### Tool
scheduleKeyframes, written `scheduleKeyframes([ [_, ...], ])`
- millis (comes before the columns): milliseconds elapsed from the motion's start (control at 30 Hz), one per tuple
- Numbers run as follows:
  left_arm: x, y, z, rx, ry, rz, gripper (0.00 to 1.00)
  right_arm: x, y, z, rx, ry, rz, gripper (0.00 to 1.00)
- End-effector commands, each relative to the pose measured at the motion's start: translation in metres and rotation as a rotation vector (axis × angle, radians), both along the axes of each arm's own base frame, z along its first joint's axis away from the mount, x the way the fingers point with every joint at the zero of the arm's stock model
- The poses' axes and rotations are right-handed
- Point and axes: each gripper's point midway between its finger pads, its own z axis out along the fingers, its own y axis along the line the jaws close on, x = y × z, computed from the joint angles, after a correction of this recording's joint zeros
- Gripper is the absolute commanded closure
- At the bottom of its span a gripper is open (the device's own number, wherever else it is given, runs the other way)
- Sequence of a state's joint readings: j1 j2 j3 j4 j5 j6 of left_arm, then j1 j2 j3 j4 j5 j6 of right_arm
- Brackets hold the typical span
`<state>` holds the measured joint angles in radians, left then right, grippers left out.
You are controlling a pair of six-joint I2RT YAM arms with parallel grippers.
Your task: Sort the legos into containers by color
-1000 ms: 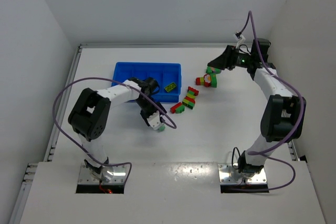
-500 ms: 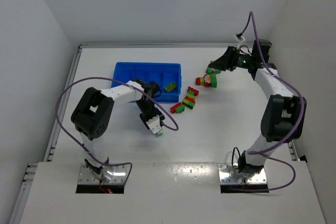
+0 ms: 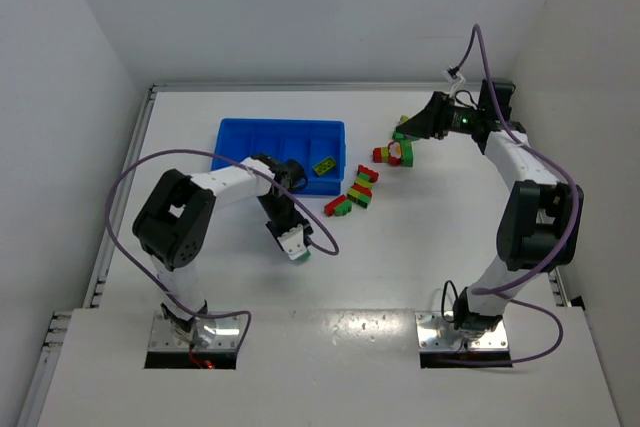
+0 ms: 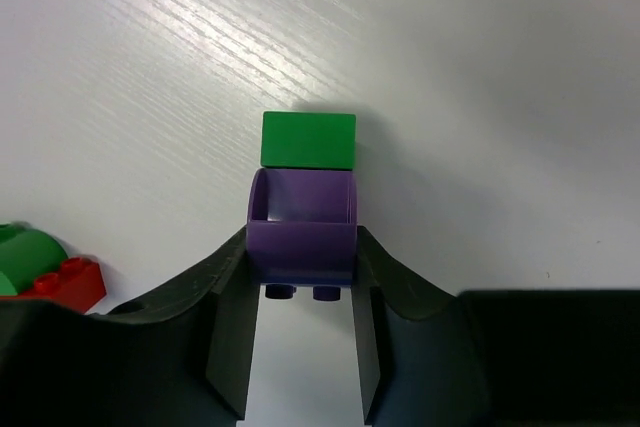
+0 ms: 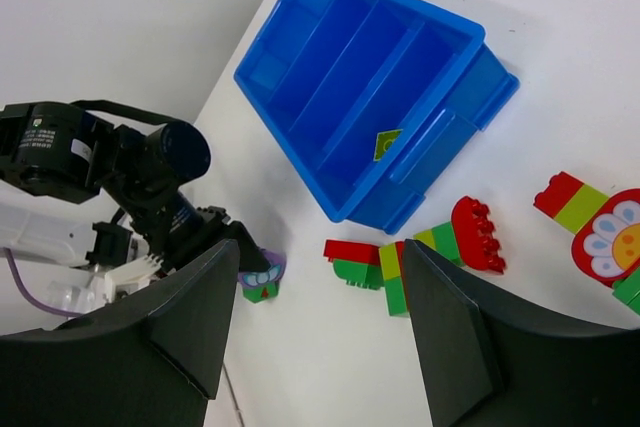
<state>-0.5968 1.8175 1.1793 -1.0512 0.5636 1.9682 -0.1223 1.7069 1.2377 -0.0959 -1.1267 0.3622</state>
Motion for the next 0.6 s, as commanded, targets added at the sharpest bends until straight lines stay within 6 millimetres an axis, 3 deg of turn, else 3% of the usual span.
scheduleKeyframes([
  [0,-0.005,-0.016,0.017,-0.113,-0.04,-0.062,0.81,-0.007,0.002,0.01,0.006,-0.042,0.028,0.34],
  [33,-0.002,-0.02,0.026,-0.121,-0.034,0.011,0.89,-0.009,0.003,0.007,0.022,-0.006,0.021,0.34],
  [100,0.008,-0.034,0.036,-0.176,-0.038,0.107,0.91,-0.01,0.009,0.004,0.043,0.014,0.035,0.34],
  [133,0.015,-0.035,0.039,-0.165,0.016,0.244,0.95,-0.018,0.016,0.004,0.09,0.083,0.05,0.35],
  [267,0.066,-0.06,0.085,-0.287,0.096,0.648,0.96,-0.023,0.036,0.004,0.188,0.185,0.075,0.39],
  [333,0.103,-0.074,0.125,-0.45,0.033,0.803,0.96,-0.029,0.047,0.016,0.214,0.144,0.136,0.42],
  [433,0.119,-0.081,0.161,-0.562,0.147,1.068,0.96,-0.046,0.08,0.019,0.215,0.133,0.294,0.54],
  [567,0.122,-0.088,0.185,-0.594,0.285,1.155,0.96,-0.053,0.1,0.029,0.202,0.06,0.403,0.54],
])
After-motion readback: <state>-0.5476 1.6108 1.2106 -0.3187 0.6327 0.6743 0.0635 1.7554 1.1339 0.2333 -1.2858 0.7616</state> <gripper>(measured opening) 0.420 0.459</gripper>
